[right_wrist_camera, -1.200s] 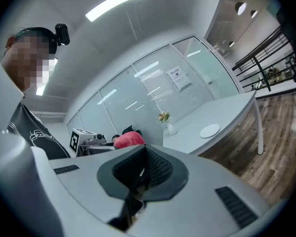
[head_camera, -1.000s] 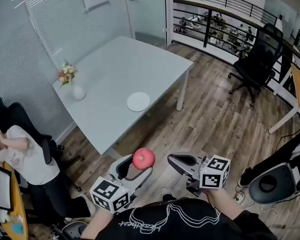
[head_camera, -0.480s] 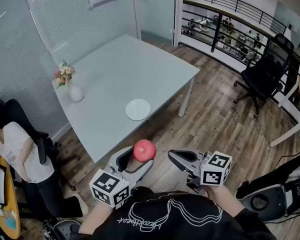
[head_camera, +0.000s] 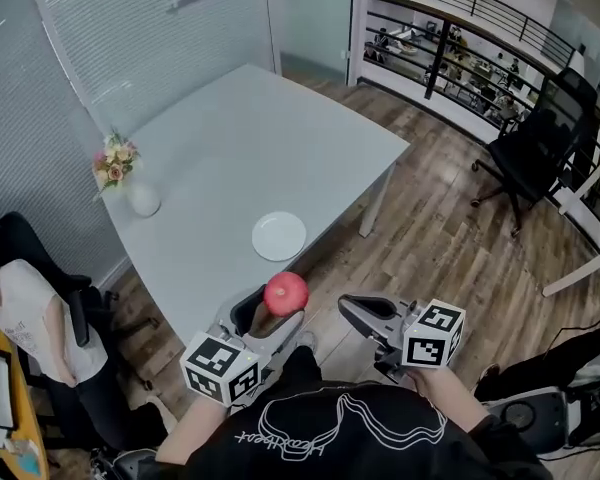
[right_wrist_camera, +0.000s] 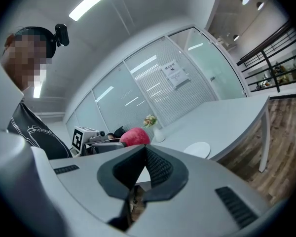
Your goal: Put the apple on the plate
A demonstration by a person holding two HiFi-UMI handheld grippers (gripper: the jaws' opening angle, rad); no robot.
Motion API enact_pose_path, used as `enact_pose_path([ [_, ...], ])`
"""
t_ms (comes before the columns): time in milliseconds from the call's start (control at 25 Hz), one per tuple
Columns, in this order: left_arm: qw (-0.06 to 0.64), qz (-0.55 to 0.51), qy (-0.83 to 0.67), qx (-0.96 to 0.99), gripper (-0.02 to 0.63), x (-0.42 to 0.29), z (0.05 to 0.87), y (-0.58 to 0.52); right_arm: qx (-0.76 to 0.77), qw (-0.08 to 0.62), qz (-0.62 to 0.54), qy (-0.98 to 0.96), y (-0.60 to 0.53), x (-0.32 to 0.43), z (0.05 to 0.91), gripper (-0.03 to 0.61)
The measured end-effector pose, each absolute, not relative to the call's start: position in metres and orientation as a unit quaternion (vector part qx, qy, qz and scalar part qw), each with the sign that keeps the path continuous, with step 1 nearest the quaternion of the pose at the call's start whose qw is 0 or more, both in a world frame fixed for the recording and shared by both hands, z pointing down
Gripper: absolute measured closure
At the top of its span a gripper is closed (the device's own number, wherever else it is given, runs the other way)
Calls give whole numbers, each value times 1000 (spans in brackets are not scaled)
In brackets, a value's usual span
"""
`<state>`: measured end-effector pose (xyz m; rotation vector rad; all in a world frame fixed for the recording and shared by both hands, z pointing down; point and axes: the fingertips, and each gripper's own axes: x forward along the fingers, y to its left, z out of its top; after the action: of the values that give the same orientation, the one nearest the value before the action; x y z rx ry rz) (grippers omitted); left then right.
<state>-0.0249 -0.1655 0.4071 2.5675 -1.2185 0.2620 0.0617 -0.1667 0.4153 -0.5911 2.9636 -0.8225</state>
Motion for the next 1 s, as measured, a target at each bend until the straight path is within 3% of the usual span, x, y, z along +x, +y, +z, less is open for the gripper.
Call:
enact_pose_path([
  [1000,200,148,-455,855,304,-85,527,-361,-245,-17,-335,910,-303,44,475,569],
])
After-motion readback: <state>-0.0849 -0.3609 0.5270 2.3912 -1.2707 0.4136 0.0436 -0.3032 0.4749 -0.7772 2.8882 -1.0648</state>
